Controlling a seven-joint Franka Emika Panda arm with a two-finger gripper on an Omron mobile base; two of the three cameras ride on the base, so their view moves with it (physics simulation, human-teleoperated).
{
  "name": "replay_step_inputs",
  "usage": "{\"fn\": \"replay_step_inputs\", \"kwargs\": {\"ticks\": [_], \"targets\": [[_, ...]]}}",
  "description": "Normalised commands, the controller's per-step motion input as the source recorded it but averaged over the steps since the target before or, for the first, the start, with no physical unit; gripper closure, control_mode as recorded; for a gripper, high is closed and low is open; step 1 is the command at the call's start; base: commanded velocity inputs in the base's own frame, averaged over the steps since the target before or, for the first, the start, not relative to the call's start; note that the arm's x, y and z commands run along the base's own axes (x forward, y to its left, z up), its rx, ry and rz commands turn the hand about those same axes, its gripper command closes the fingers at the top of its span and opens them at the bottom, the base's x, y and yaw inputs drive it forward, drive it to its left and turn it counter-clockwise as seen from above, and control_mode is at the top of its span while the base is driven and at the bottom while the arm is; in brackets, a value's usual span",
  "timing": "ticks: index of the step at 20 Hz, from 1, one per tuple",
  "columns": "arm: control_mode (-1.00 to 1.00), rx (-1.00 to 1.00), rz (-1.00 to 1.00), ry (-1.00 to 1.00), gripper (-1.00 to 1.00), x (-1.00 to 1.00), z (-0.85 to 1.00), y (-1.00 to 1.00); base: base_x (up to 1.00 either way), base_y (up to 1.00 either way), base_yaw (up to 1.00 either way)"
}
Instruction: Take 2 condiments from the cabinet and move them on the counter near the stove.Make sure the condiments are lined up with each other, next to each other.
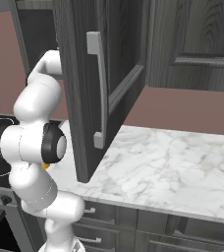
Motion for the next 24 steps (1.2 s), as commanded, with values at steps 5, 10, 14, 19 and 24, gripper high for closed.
{"fn": "replay_step_inputs", "kwargs": {"ticks": [5,10,14,19,24], "targets": [[-1.00,0.00,0.00,0.00,-1.00,0.05,-0.03,0.01,0.00,0.00,0.00],[-1.00,0.00,0.00,0.00,-1.00,0.05,-0.08,0.04,0.00,0.00,0.00],[-1.00,0.00,0.00,0.00,1.00,0.00,0.00,0.00,0.00,0.00,0.00],[-1.00,0.00,0.00,0.00,1.00,0.00,0.00,0.00,0.00,0.00,0.00],[-1.00,0.00,0.00,-0.01,1.00,-0.12,0.00,0.00,0.00,0.00,0.00]]}}
